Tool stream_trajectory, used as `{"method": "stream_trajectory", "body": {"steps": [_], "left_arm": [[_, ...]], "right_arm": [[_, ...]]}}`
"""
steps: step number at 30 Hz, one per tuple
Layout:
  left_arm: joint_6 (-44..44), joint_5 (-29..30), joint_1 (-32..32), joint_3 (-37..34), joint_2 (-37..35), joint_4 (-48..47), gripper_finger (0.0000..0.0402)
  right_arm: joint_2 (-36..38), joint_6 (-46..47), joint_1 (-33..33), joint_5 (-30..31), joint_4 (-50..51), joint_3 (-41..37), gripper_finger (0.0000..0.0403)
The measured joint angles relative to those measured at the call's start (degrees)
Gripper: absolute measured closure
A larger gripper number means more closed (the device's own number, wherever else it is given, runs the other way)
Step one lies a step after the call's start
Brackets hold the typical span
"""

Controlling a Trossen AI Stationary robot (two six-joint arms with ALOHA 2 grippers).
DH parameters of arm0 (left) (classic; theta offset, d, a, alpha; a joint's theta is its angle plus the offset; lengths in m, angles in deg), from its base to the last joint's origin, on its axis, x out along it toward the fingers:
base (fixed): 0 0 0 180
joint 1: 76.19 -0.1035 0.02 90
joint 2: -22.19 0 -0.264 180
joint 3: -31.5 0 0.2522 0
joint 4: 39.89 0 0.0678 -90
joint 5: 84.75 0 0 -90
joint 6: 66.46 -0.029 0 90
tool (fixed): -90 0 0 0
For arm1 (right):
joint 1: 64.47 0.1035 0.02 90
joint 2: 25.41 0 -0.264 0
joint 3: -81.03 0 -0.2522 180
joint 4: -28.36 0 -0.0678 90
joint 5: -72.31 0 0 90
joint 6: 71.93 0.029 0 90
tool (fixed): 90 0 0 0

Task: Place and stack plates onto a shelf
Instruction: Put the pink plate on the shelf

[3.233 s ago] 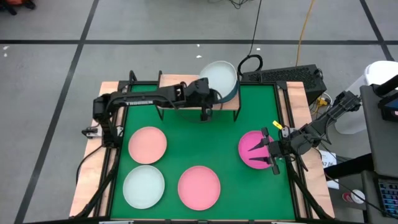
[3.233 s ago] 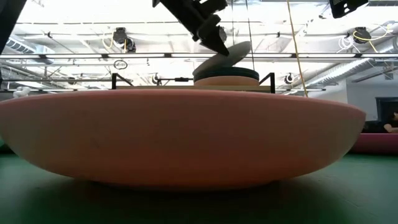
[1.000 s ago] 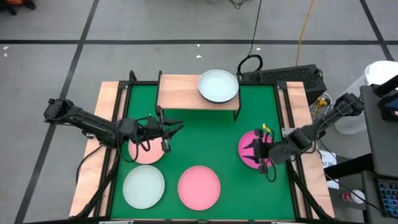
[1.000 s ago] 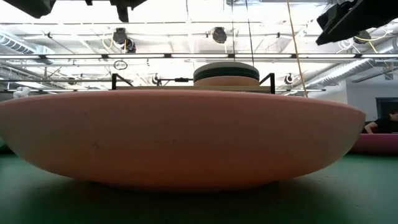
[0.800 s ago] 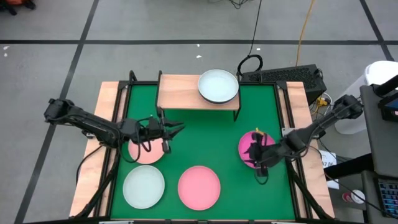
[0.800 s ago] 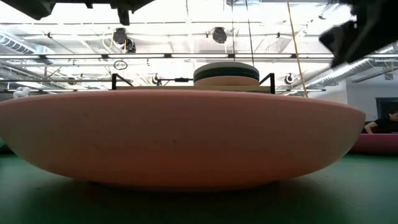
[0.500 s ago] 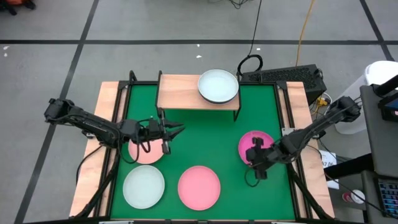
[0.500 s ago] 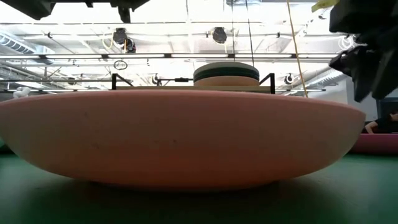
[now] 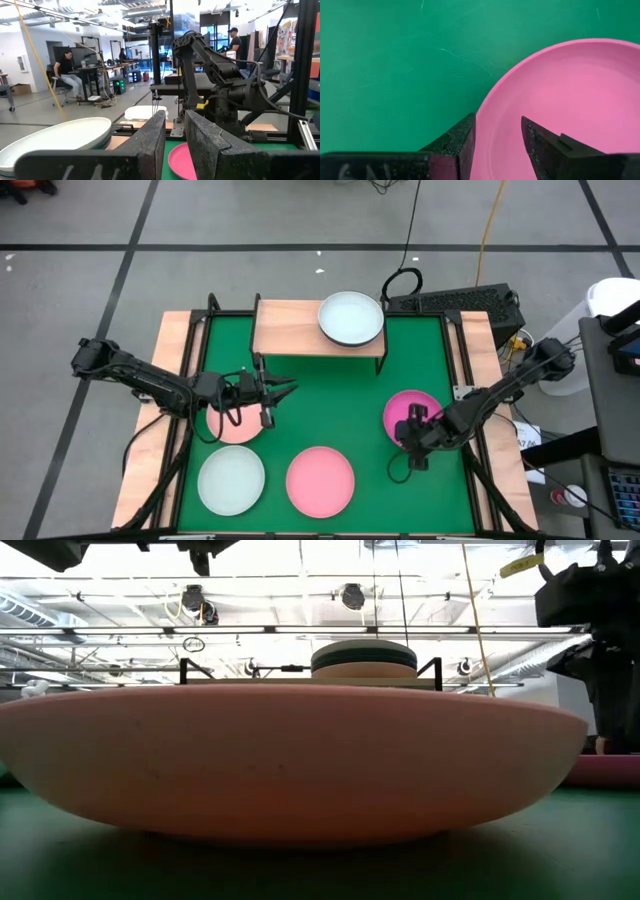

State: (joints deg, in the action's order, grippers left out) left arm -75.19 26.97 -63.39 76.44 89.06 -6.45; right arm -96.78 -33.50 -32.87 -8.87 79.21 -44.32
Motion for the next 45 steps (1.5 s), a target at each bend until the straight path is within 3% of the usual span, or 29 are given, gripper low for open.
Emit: {"method": "stream_trajectory", "body": {"steps": [17, 21, 26, 31, 38, 45], "left_arm": [[-0.10, -0.68, 0.00, 0.02, 0.00, 0.24, 0.0321], [1.08, -0.72, 0.00, 0.04, 0.00, 0.26, 0.0321], [2.90, -0.70, 0.00, 0.04, 0.00, 0.60, 0.0321], [7.58, -0.67, -1.01, 0.09, -2.36, 1.76, 0.0321], [7.42, -0.66, -2.41, 0.11, -10.80, 0.55, 0.0321], [7.18, -0.66, -2.64, 0.15, -13.05, 1.27, 0.0321]], "right_arm": [[-7.63, 4.36, 0.76, 0.37, -2.13, -0.02, 0.0270], [-9.50, 3.93, 0.76, 0.33, -2.11, -0.02, 0.0304], [-9.50, 2.80, 0.76, 1.32, -1.71, 0.00, 0.0381], [-5.94, 1.89, 0.62, 3.12, -2.55, -0.02, 0.0395], [-1.40, -6.46, -0.44, 4.81, -9.25, 5.82, 0.0402], [-1.44, -24.88, -4.80, 8.85, -17.31, 18.16, 0.0402]]}}
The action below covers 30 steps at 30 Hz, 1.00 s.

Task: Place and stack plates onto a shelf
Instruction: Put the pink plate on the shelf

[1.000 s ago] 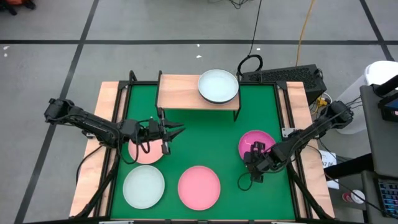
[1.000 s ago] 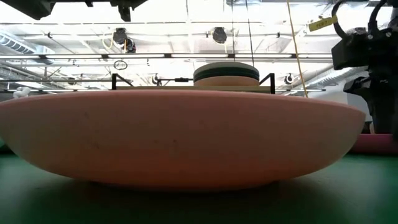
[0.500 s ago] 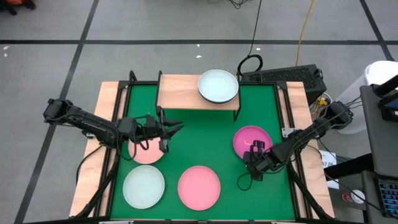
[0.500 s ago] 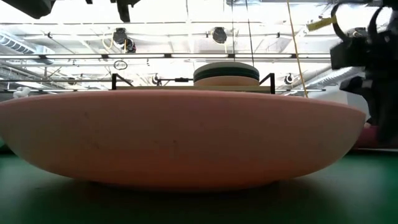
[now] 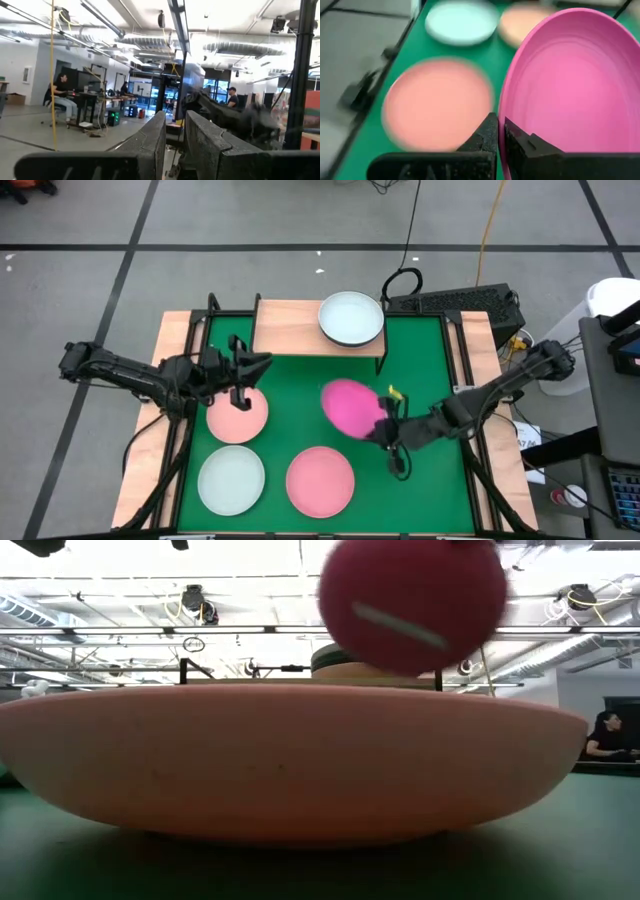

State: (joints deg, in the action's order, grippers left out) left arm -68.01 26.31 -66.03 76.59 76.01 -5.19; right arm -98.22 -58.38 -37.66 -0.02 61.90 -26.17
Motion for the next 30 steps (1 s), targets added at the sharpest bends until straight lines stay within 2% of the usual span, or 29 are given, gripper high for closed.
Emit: {"method": "stream_trajectory", "body": {"steps": [5, 11, 13, 17, 24, 30], "left_arm": [[-0.07, 0.02, 0.00, 0.00, 0.00, 1.77, 0.0321], [-2.36, 1.72, -0.95, 0.00, -1.70, 5.55, 0.0321], [-2.57, 2.04, -1.79, 0.00, -3.25, 4.43, 0.0321], [-4.14, 1.97, -3.69, 0.00, -6.69, 0.02, 0.0321], [-3.85, 2.01, -7.59, 0.02, -11.40, -7.67, 0.0321], [-3.70, 2.00, -8.33, 0.02, -11.57, -10.16, 0.0321]], "right_arm": [[-0.54, -14.14, -6.47, 4.89, -3.03, 7.10, 0.0402], [-4.33, -30.44, -16.20, 4.29, -9.49, 12.70, 0.0403], [-6.86, -35.14, -19.64, 1.90, -11.03, 14.74, 0.0403], [-14.21, -39.04, -25.77, -4.68, -11.55, 19.65, 0.0403], [-27.31, -44.65, -33.26, -9.01, -11.84, 28.24, 0.0403], [-34.46, -46.67, -37.37, -13.54, -15.39, 32.68, 0.0403]]}}
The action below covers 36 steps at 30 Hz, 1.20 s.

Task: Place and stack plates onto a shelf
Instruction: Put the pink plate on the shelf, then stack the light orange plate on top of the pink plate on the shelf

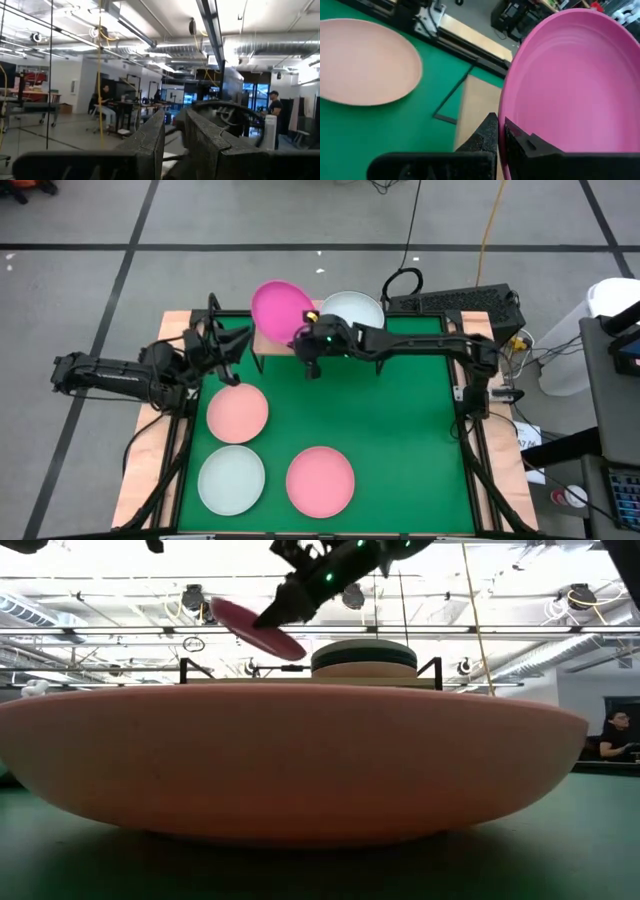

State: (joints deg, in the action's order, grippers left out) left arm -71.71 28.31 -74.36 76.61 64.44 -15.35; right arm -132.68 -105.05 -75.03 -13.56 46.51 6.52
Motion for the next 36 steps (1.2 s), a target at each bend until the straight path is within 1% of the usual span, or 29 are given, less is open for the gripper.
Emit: {"method": "stream_trajectory", "body": {"steps": [2, 9, 14, 17, 22, 25, 32, 36], "left_arm": [[0.04, -0.01, 0.00, 0.00, 0.16, -0.58, 0.0321], [1.25, -0.01, 0.02, 0.00, 0.16, -2.63, 0.0321], [1.46, -0.01, 0.02, 0.00, 0.16, -2.95, 0.0321], [1.46, -0.01, 0.02, 0.00, 0.16, -3.08, 0.0321], [1.46, -0.02, 0.02, 0.00, 0.16, -3.19, 0.0321], [1.60, -0.03, 0.07, 0.00, 0.16, -3.24, 0.0321], [2.46, -0.03, 0.07, 0.00, 0.16, -3.65, 0.0321], [2.19, -0.09, 0.07, 0.00, 0.16, -3.92, 0.0321]], "right_arm": [[-1.40, -0.20, -0.84, -1.28, -0.40, 0.61, 0.0403], [-5.25, -1.00, -2.96, -1.50, 1.46, 0.65, 0.0403], [-5.70, -0.86, -3.44, -0.86, 3.62, 0.68, 0.0403], [-5.69, -1.01, -3.35, 0.67, 4.59, 0.70, 0.0403], [-5.72, 0.59, -3.33, 1.72, 4.13, 0.72, 0.0400], [-5.77, 1.15, -3.35, 2.06, 3.76, 0.68, 0.0382], [-5.83, 1.17, -3.37, 2.13, 3.53, 0.63, 0.0318], [-5.24, 1.14, -3.00, 2.11, 3.30, 0.57, 0.0288]]}}
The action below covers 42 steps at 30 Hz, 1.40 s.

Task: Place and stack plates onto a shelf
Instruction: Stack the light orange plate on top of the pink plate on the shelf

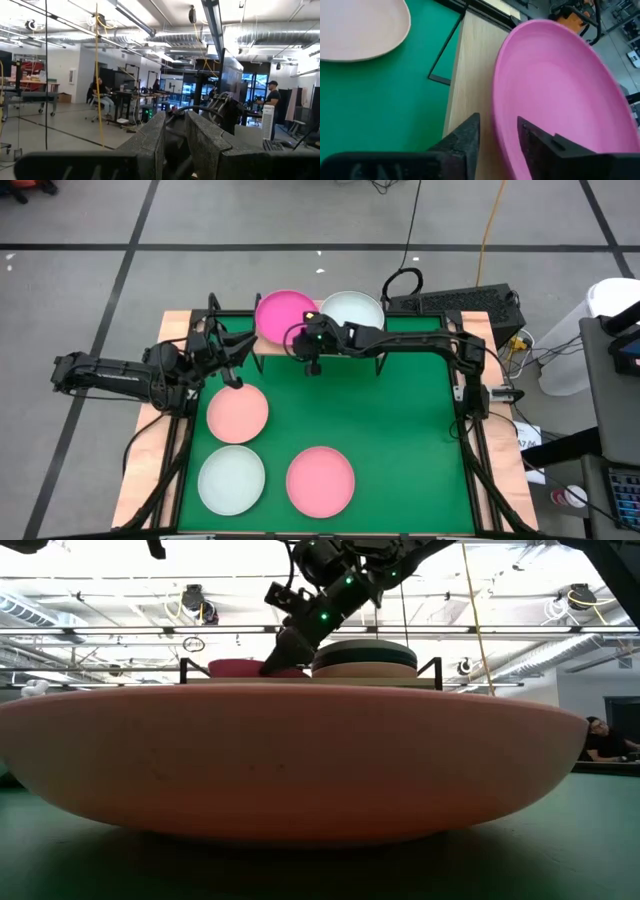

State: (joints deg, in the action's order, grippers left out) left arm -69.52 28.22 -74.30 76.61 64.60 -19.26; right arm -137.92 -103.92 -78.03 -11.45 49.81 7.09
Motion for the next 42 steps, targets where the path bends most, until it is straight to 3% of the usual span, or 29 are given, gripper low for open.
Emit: {"method": "stream_trajectory", "body": {"steps": [7, 10, 13, 17, 23, 26, 32, 37, 42], "left_arm": [[-0.94, -0.36, 0.00, 0.00, 0.00, 0.09, 0.0321], [-5.63, -1.24, 0.33, 0.07, -0.09, -1.75, 0.0321], [-12.90, 0.88, 1.43, 0.04, -0.87, -6.40, 0.0321], [-11.60, 2.58, 2.64, 0.04, -0.92, -9.43, 0.0321], [-10.52, 4.94, 6.81, 0.04, -0.29, -20.47, 0.0321], [-5.02, 7.13, 8.07, 0.04, -0.25, -26.69, 0.0321], [2.84, 7.16, 11.47, 0.65, 2.37, -37.42, 0.0321], [11.49, 7.16, 12.92, 8.94, 8.84, -51.16, 0.0321], [22.67, 4.77, 15.24, 18.43, 20.31, -69.79, 0.0321]], "right_arm": [[4.91, -0.16, 1.62, -0.13, -1.00, 0.02, 0.0257], [8.47, 1.23, 2.62, -0.35, 1.37, -0.01, 0.0251], [13.71, 4.81, 4.88, -4.37, 4.90, 0.00, 0.0251], [21.49, 8.10, 9.74, -7.82, 10.08, -3.26, 0.0256], [36.61, 10.72, 18.94, -2.78, 7.33, -17.49, 0.0259], [44.16, 14.35, 23.63, 1.03, 1.12, -27.37, 0.0259], [57.75, 18.33, 30.91, 3.06, -12.92, -46.39, 0.0259], [64.16, 22.29, 33.31, 6.12, -23.25, -58.71, 0.0259], [66.75, 24.92, 35.01, 6.04, -27.22, -64.66, 0.0259]]}}
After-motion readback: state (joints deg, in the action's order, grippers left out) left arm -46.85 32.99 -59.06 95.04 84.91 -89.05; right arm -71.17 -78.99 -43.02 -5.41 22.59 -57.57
